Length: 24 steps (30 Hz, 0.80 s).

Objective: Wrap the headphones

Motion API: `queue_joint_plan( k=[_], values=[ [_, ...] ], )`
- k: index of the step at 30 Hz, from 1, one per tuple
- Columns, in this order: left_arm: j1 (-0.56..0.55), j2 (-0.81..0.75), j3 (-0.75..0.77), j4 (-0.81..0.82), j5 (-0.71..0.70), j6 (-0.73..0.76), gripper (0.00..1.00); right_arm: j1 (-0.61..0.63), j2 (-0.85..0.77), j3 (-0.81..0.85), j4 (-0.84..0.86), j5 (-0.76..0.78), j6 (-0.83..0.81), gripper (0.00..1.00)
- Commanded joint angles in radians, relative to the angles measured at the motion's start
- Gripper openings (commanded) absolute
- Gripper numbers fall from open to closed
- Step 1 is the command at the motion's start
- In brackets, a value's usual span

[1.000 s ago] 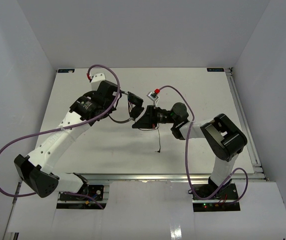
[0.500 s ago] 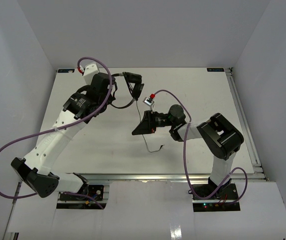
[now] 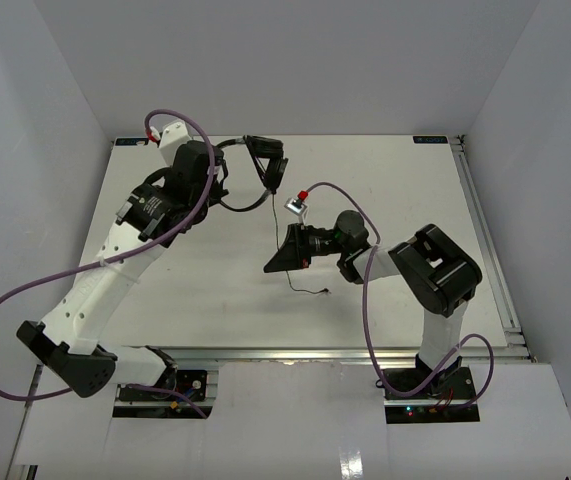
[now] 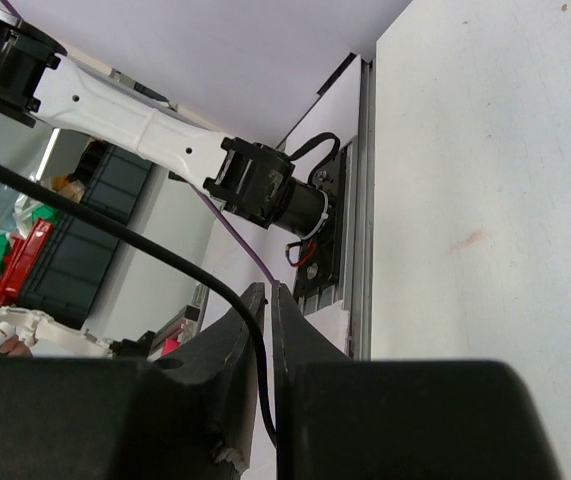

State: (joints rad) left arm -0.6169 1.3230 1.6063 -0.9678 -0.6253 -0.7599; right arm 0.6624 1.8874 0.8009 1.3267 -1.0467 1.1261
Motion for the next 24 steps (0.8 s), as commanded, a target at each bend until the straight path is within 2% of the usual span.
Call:
queue_joint_plan(
  k=[1, 13, 24],
  values=[
    [0.005, -0.065, 0.066, 0.024, 0.006, -0.021, 0.0, 0.002, 0.017, -0.002, 0.558, -0.004, -0.013, 0.13],
    [0.005, -0.089, 0.081, 0.038, 0.045, -0.044, 0.0, 0.008, 0.061, -0.001, 0.559, 0.002, -0.026, 0.13],
    [0.005, -0.141, 0.066, 0.075, 0.167, -0.069, 0.0, 0.014, 0.114, 0.015, 0.557, 0.012, -0.04, 0.08]
  ],
)
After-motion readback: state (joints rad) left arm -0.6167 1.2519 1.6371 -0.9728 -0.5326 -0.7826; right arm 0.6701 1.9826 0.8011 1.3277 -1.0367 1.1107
